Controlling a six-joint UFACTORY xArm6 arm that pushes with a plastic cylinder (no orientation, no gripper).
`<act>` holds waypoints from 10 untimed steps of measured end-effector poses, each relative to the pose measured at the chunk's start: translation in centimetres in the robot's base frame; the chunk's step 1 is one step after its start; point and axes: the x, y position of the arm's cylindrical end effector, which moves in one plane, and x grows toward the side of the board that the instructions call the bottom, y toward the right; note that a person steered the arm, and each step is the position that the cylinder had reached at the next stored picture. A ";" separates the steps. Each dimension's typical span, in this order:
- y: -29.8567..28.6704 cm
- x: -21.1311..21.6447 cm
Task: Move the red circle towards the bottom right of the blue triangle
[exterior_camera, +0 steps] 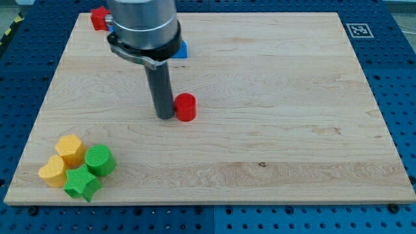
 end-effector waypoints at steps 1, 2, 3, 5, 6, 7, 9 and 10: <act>2.6 0.5; 5.2 0.5; 7.4 0.5; 11.2 0.5; 12.7 0.5; 13.2 0.5; 11.9 1.1; 11.9 -0.3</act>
